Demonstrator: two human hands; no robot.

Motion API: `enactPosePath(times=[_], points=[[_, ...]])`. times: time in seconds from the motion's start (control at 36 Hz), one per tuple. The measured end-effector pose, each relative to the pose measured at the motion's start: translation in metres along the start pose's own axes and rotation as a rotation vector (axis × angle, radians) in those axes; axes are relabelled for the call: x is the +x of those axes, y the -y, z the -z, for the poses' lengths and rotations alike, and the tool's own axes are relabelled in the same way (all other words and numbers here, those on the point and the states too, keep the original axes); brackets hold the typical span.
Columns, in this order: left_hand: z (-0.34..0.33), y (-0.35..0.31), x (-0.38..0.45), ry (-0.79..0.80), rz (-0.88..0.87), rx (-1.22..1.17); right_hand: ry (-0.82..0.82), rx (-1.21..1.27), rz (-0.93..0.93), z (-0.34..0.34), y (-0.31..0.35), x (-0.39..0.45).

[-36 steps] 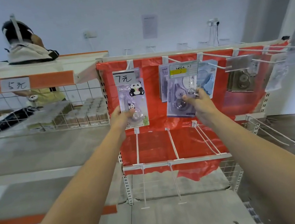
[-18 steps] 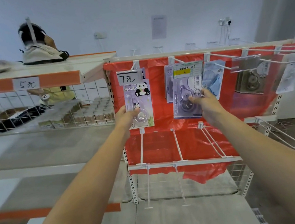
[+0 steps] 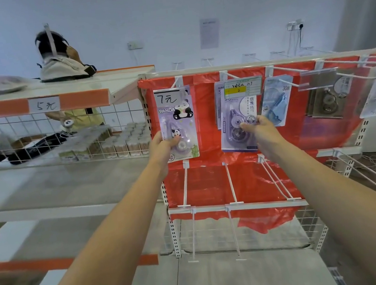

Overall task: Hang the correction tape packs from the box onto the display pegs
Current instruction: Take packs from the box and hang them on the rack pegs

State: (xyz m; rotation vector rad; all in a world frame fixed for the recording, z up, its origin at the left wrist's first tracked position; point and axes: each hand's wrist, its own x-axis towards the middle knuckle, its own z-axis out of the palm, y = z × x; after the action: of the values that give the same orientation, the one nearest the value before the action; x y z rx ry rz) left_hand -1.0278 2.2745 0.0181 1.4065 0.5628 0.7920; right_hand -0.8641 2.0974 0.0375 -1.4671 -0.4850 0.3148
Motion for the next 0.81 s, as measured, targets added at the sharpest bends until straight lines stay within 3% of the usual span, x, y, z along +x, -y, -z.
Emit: enactPosePath(times=[0.11, 0.81], points=[[0.007, -0.003, 0.000, -0.055, -0.004, -0.039, -0.007, 0.013, -0.013, -0.003, -0.001, 0.001], [0.002, -0.012, 0.012, 0.049, -0.051, 0.043, -0.035, -0.025, -0.006, -0.009, -0.007, 0.012]])
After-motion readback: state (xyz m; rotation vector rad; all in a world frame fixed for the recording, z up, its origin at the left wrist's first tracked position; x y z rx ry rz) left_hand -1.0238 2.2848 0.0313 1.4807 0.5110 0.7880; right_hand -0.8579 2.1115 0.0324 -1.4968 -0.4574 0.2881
